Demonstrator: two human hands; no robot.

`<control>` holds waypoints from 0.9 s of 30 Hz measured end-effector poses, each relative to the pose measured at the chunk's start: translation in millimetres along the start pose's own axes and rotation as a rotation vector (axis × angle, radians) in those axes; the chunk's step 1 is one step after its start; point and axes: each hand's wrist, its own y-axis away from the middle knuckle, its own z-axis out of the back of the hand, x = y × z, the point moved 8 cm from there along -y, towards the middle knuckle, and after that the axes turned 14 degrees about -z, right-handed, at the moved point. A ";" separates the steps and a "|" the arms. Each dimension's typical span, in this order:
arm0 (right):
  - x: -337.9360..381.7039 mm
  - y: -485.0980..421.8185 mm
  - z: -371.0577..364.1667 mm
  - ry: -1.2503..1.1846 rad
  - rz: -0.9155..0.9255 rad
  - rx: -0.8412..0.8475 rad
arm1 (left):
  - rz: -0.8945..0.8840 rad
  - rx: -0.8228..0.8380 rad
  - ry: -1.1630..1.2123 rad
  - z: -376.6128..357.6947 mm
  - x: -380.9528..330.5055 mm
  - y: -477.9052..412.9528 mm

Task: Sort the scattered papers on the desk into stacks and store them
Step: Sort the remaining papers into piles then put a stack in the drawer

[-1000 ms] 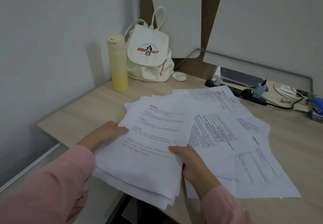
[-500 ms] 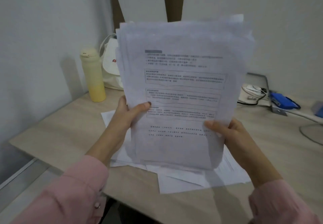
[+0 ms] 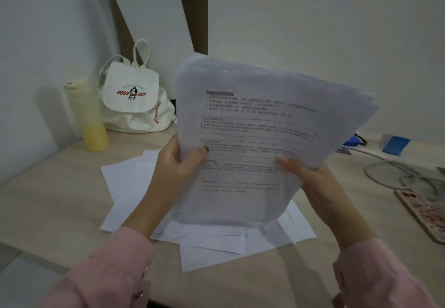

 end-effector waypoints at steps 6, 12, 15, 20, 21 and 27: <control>-39.0 3.1 5.3 0.047 -0.142 0.022 | 0.105 0.003 -0.031 -0.8 38.4 35.0; -24.7 6.2 11.6 -0.034 -0.112 -0.061 | 0.058 -0.032 -0.012 -7.2 26.9 24.6; -38.8 13.9 11.0 0.046 -0.185 -0.002 | 0.076 -0.005 -0.024 -8.7 33.3 30.8; -51.5 20.6 6.6 0.057 -0.205 -0.033 | 0.110 -0.031 0.010 -14.4 41.2 45.2; -46.9 21.0 9.7 0.044 -0.186 -0.043 | 0.105 -0.038 0.014 -13.4 39.6 44.2; -51.8 30.7 18.4 0.095 -0.244 0.006 | 0.098 0.013 0.040 -27.4 12.3 30.7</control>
